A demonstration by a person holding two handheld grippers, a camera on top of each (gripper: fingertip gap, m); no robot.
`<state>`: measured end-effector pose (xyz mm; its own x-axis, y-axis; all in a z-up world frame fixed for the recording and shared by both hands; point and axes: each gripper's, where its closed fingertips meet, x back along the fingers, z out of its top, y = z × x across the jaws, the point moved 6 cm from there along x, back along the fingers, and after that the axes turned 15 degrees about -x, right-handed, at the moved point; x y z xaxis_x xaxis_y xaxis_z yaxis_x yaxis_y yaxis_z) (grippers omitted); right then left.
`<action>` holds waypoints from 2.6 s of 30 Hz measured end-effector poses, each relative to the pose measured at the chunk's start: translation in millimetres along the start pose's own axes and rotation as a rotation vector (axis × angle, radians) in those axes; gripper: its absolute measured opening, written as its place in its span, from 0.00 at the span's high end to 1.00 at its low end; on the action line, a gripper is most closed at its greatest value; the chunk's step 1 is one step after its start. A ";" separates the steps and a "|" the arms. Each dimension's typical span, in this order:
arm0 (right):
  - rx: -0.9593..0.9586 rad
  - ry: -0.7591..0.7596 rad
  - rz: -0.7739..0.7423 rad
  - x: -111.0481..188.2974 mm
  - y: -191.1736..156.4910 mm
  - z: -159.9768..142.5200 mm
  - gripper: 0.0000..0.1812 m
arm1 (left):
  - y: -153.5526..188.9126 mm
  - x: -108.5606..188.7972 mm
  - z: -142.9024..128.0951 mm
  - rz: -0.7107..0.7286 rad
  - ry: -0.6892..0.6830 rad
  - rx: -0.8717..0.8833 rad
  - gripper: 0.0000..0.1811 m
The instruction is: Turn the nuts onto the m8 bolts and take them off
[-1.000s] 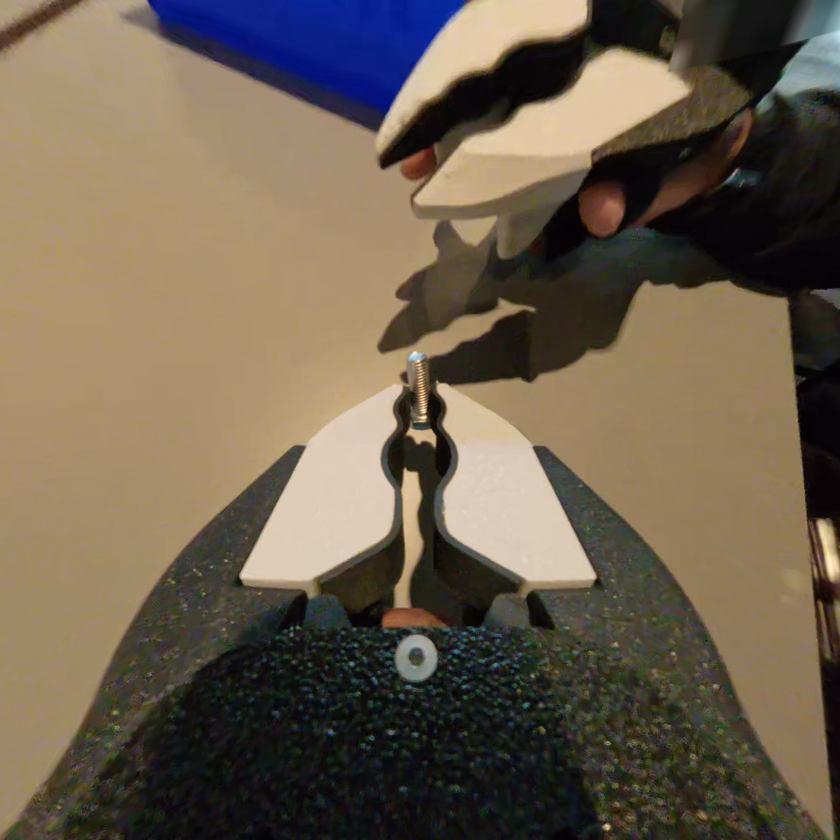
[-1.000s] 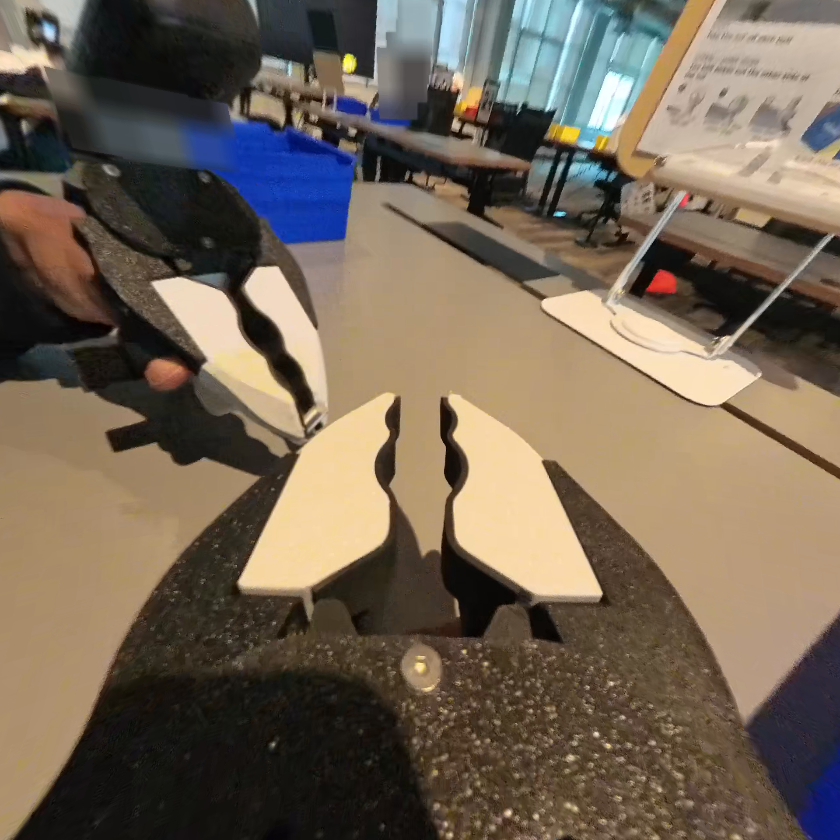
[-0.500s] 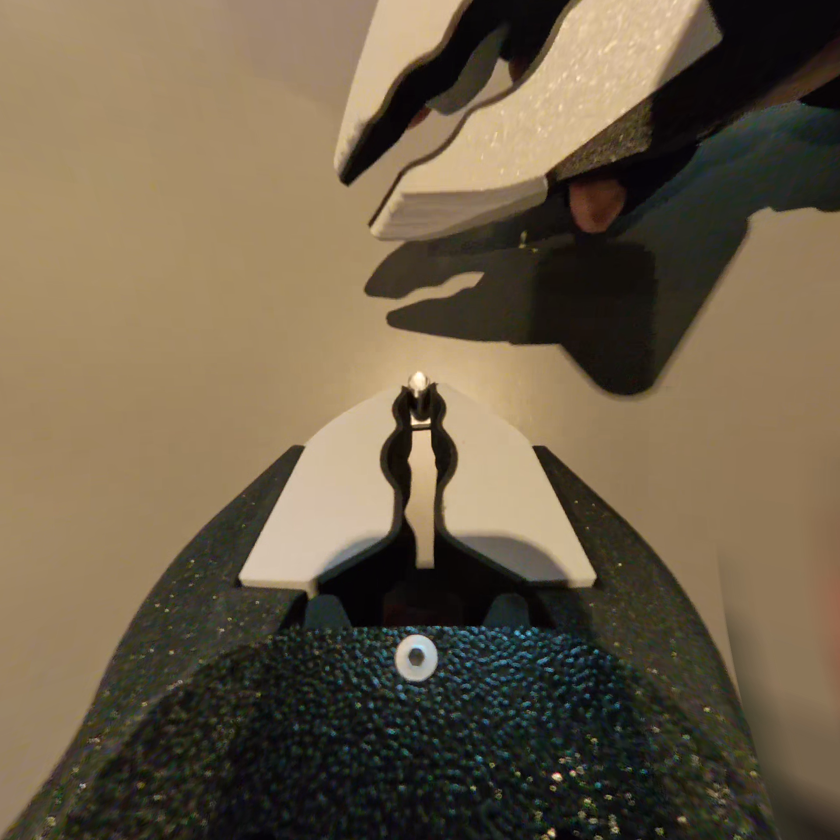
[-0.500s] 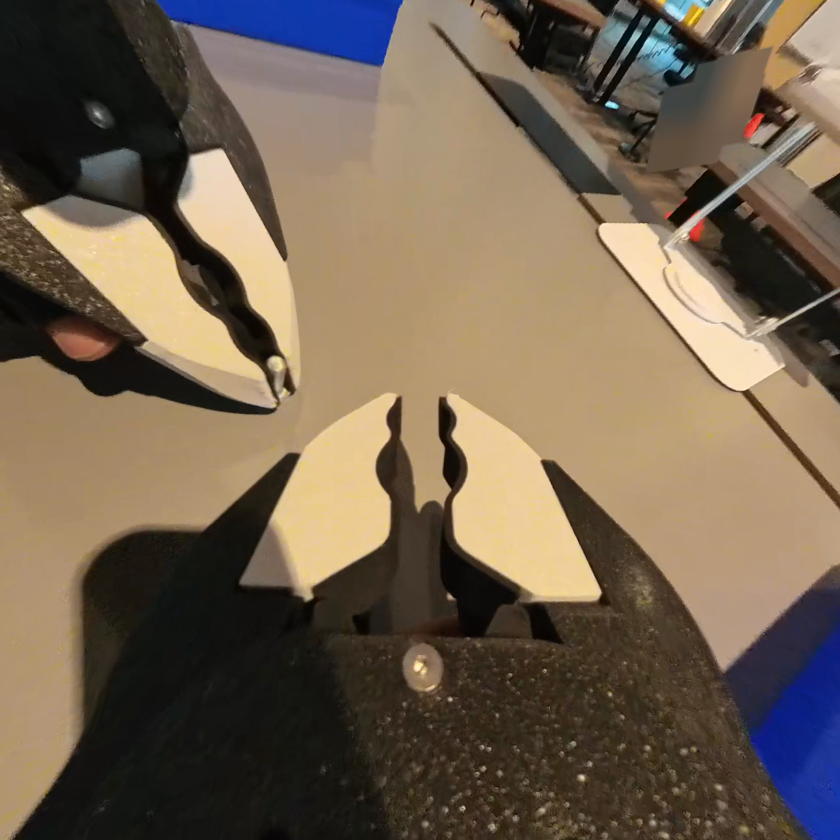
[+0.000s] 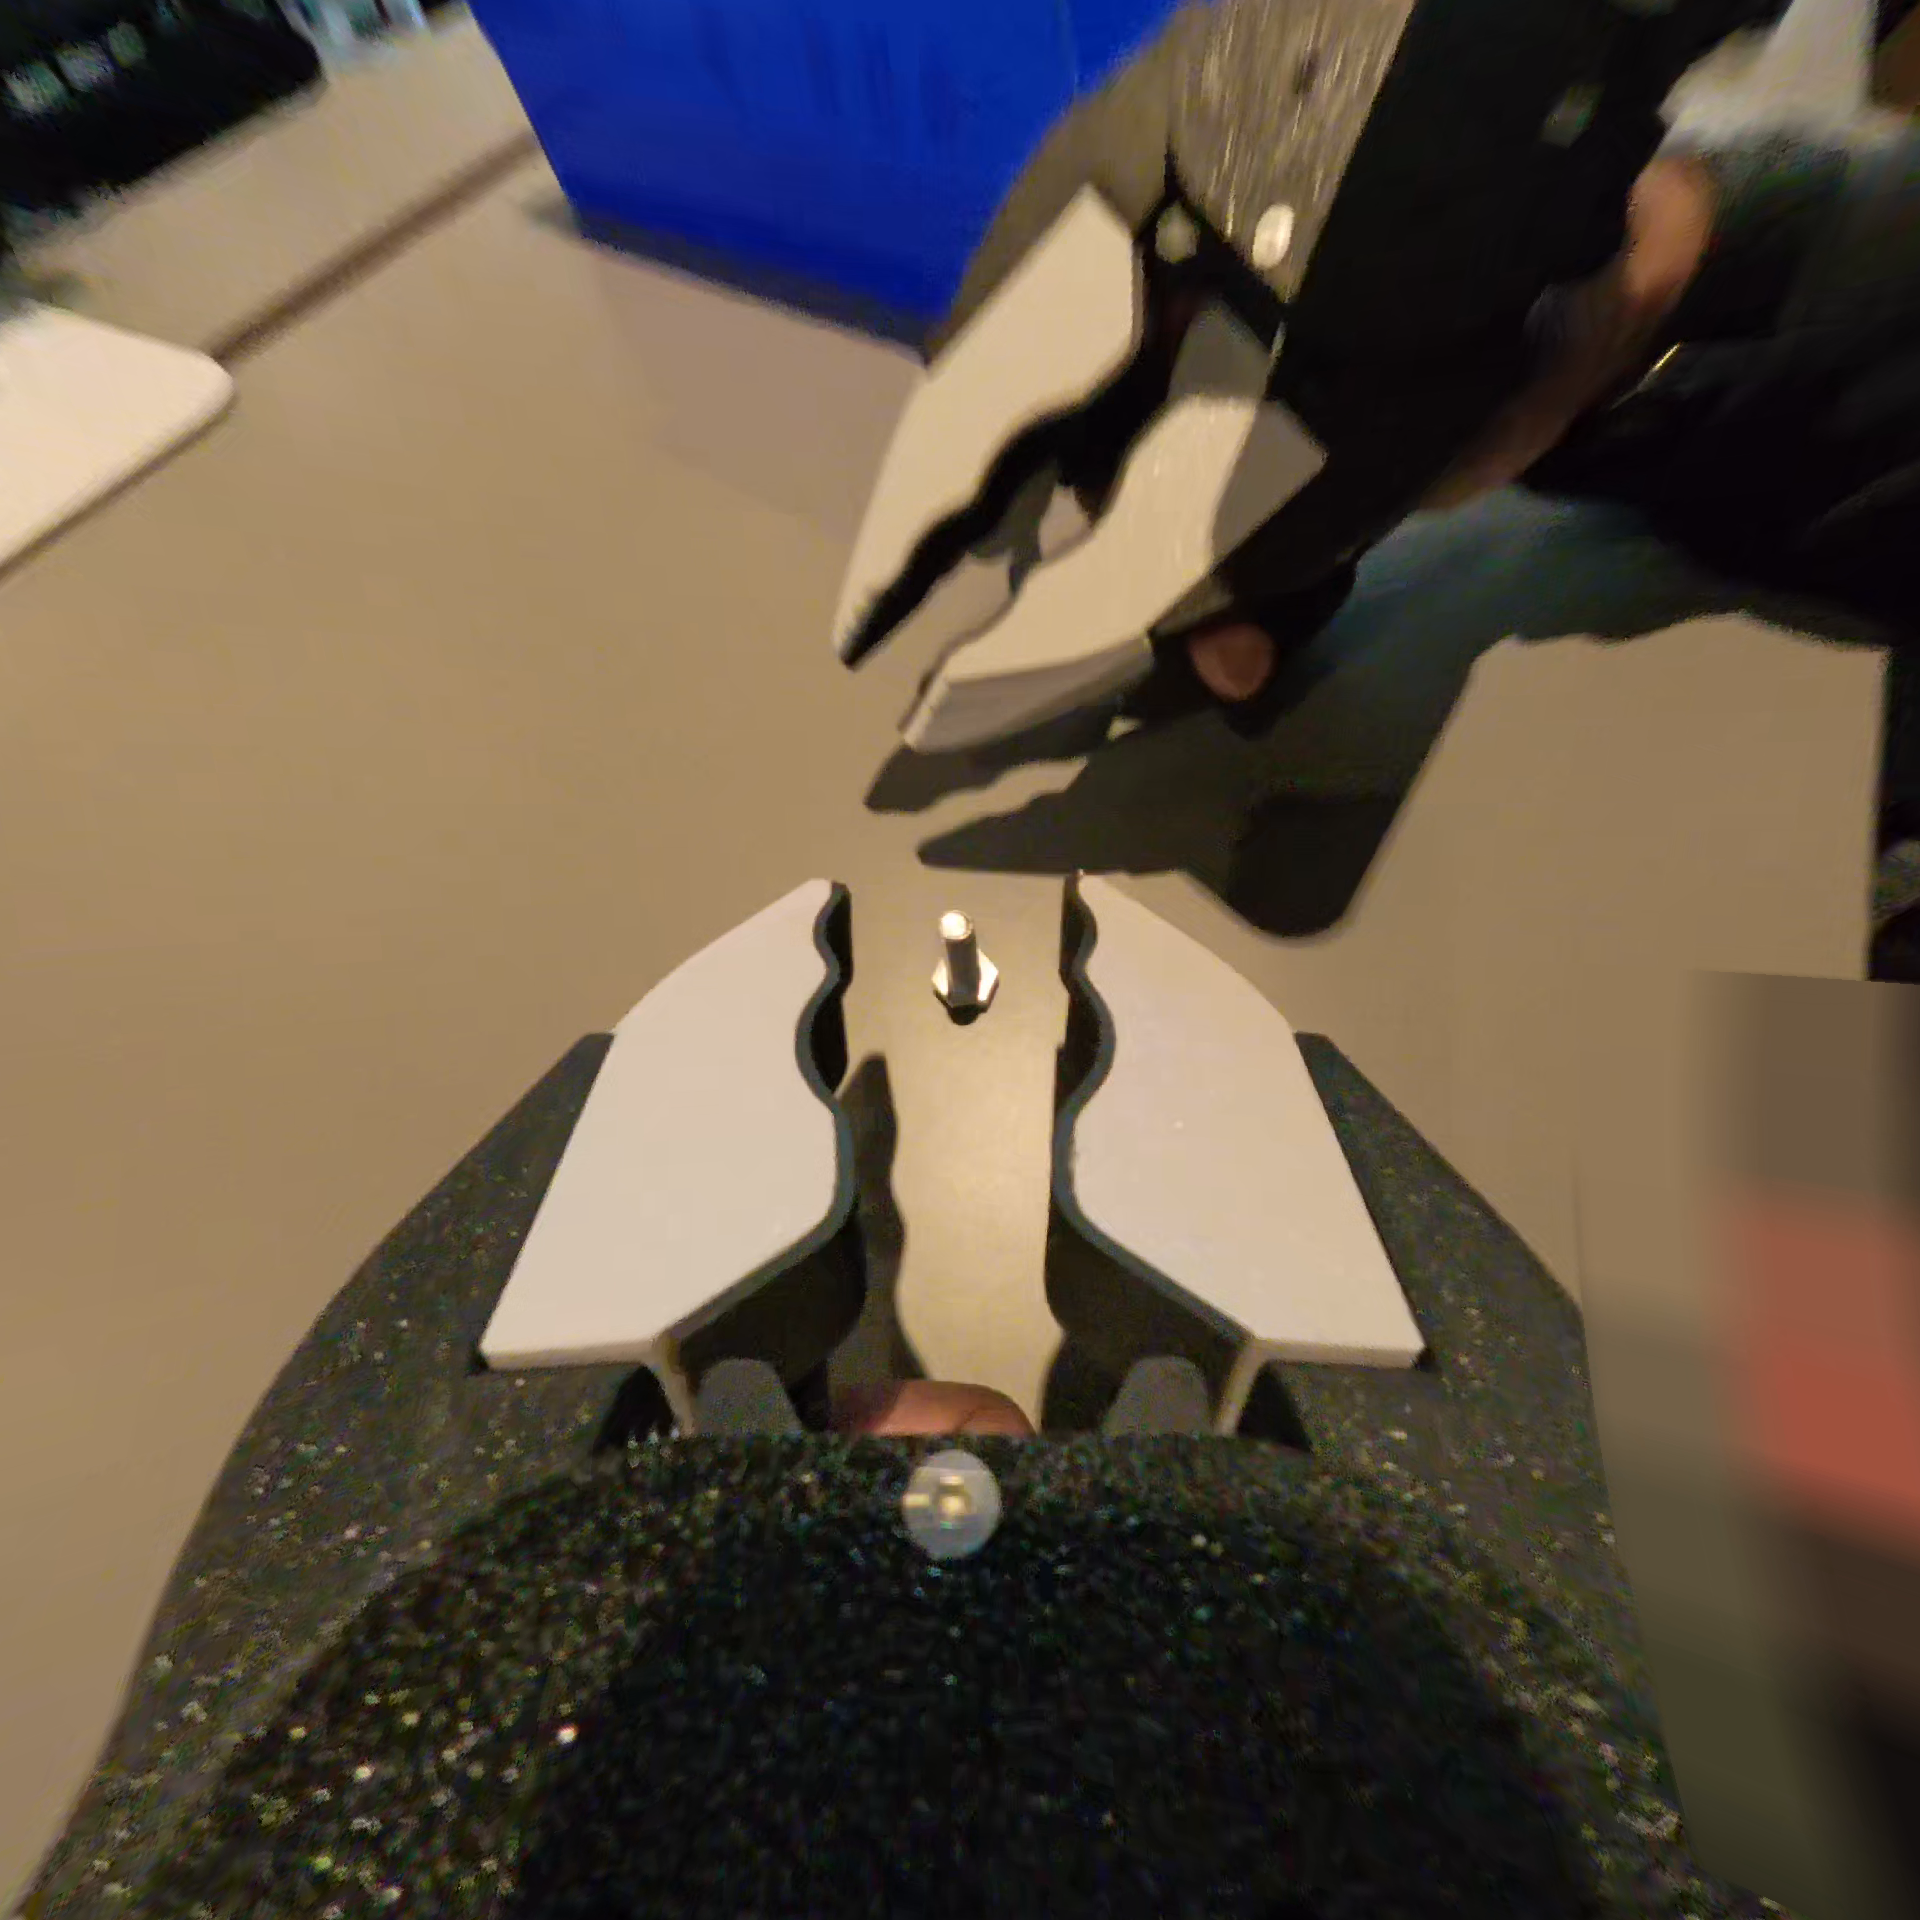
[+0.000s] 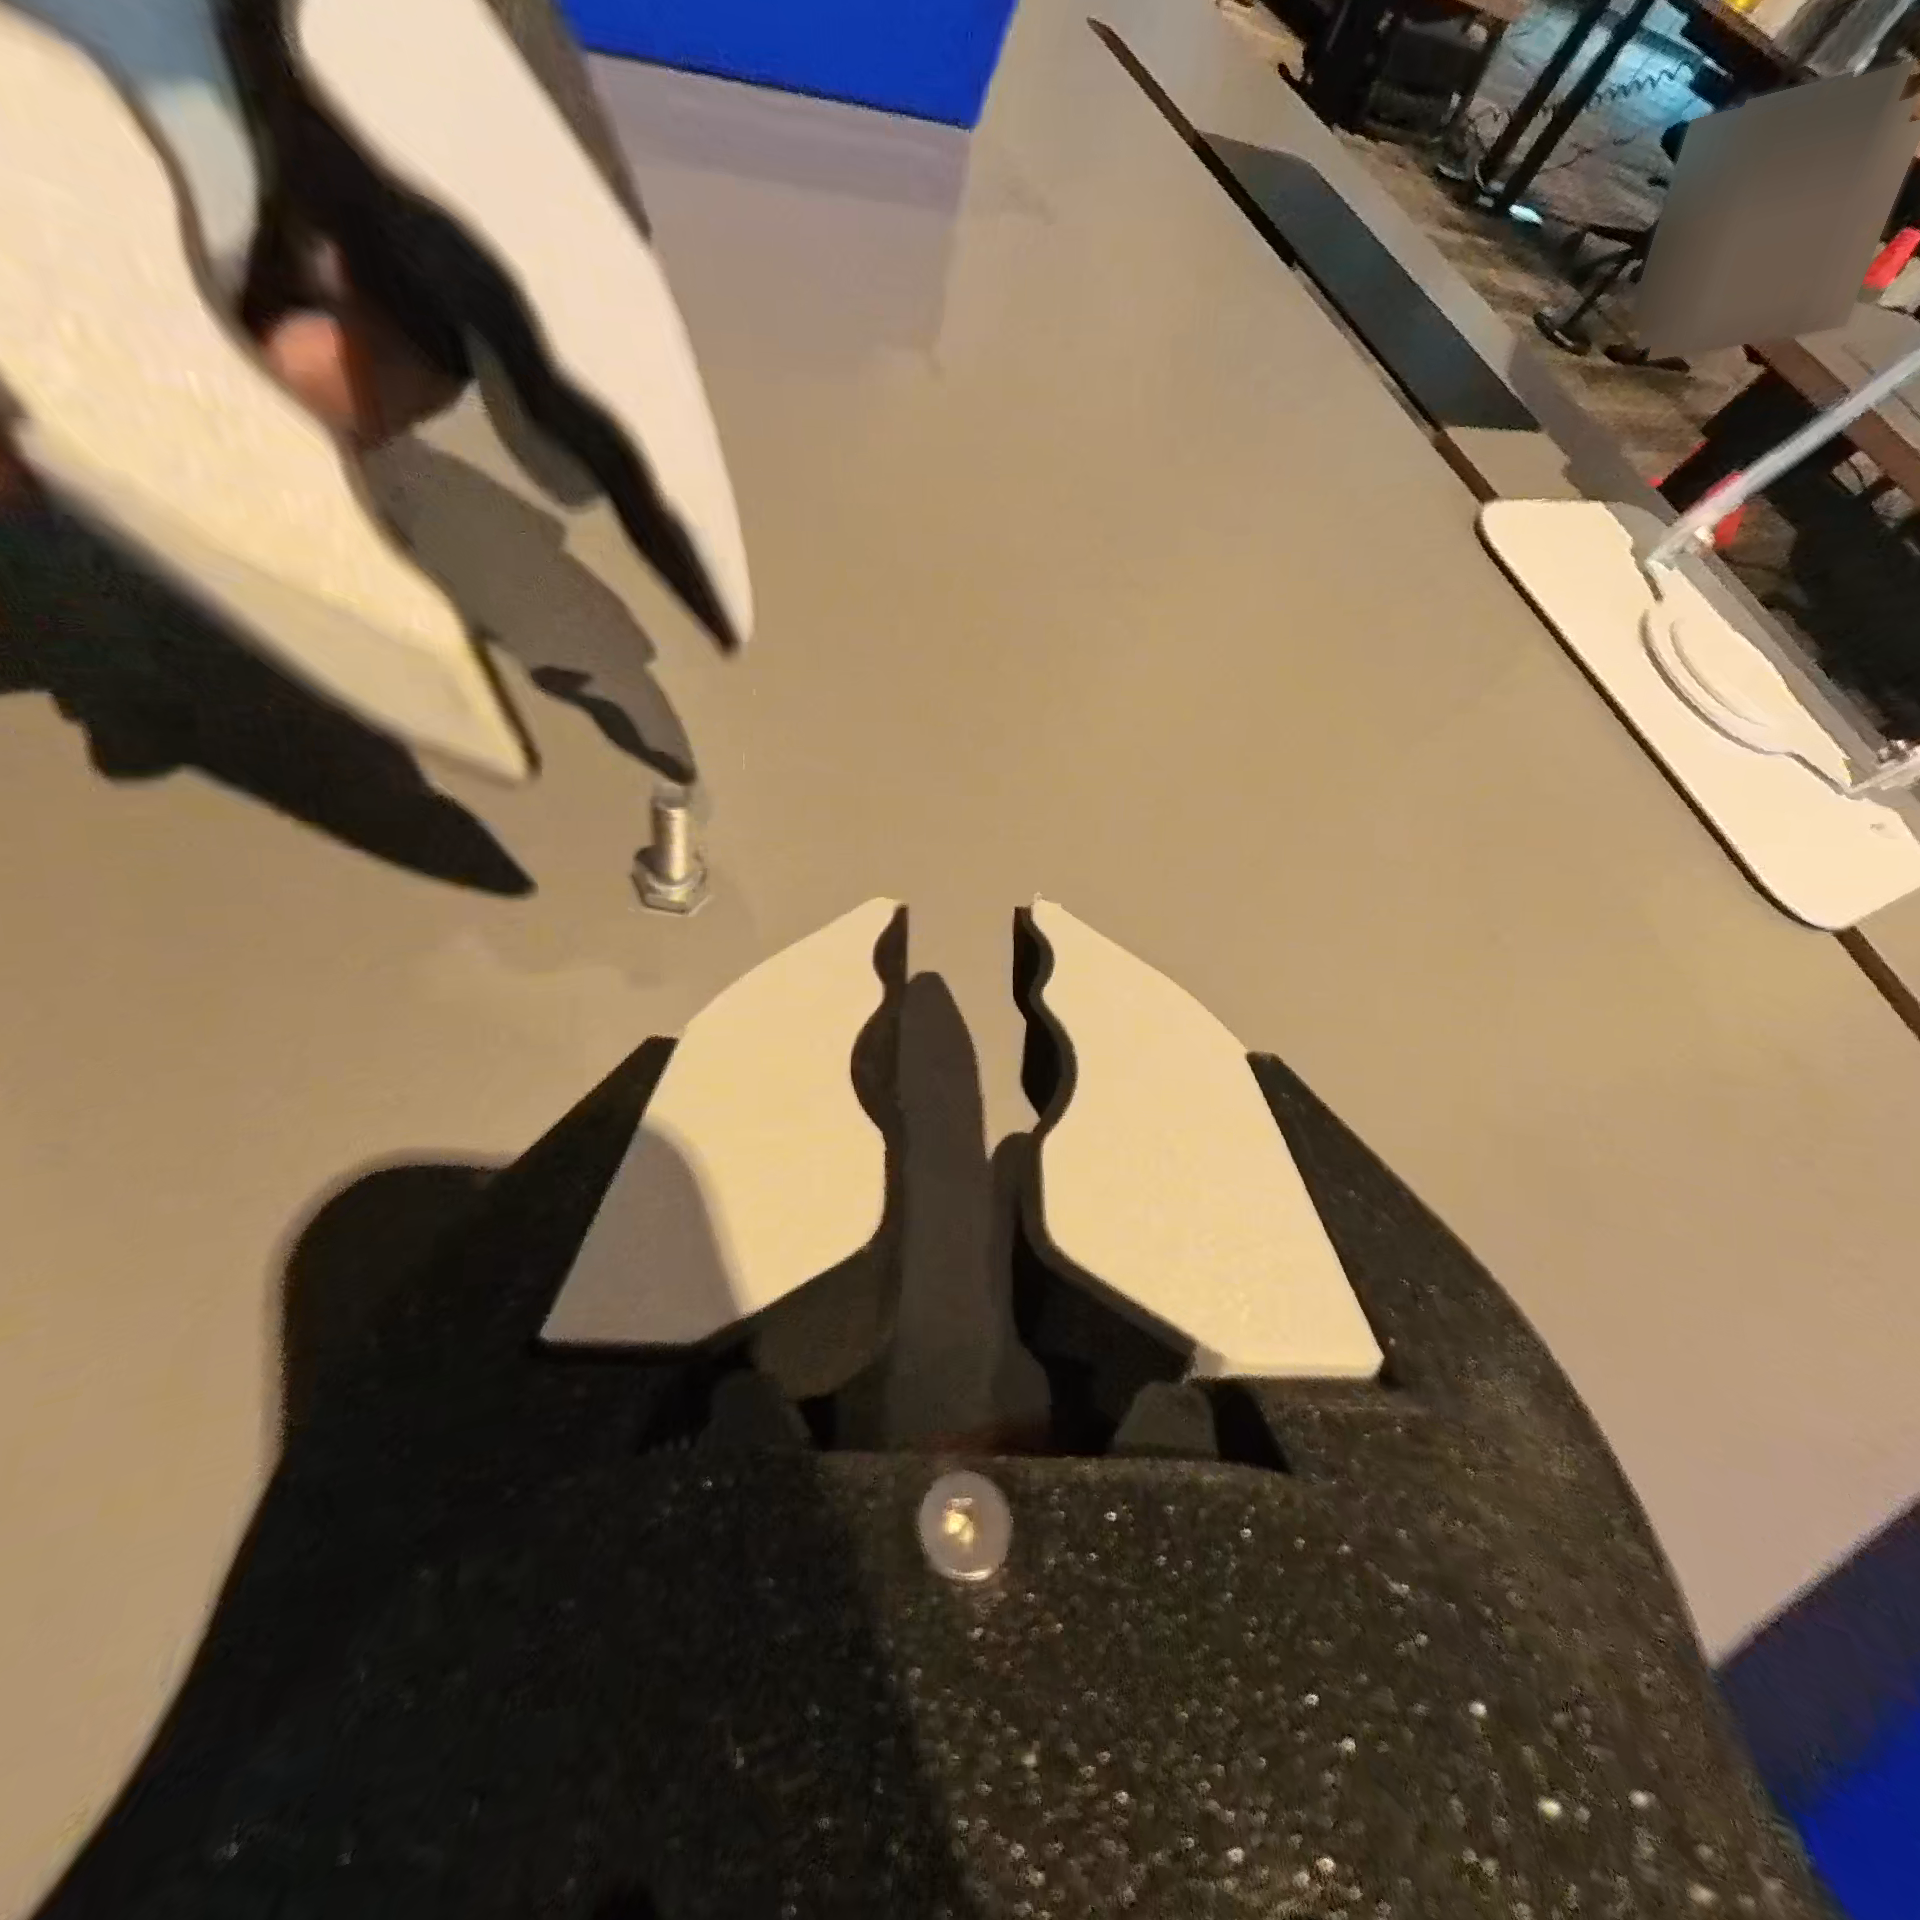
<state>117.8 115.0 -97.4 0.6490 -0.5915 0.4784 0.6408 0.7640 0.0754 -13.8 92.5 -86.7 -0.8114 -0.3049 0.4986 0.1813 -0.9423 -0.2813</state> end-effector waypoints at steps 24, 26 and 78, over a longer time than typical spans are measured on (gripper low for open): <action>0.322 -0.092 0.317 -40.2 -82.9 72.7 0.88 | -82.9 112.8 -59.1 0.487 0.245 0.282 0.80; 0.469 -0.206 0.398 -61.4 -86.2 77.2 0.88 | -83.5 116.1 -58.1 0.499 0.258 0.281 0.80; 0.335 -0.625 0.440 -11.0 -9.7 9.3 0.92 | -38.1 105.7 -49.2 0.408 0.279 0.152 0.82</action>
<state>100.6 116.5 -95.3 0.4007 -0.0445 0.9151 0.1618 0.9866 -0.0229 -133.7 103.0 -63.7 -0.7717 -0.6226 0.1295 0.5756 -0.7704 -0.2742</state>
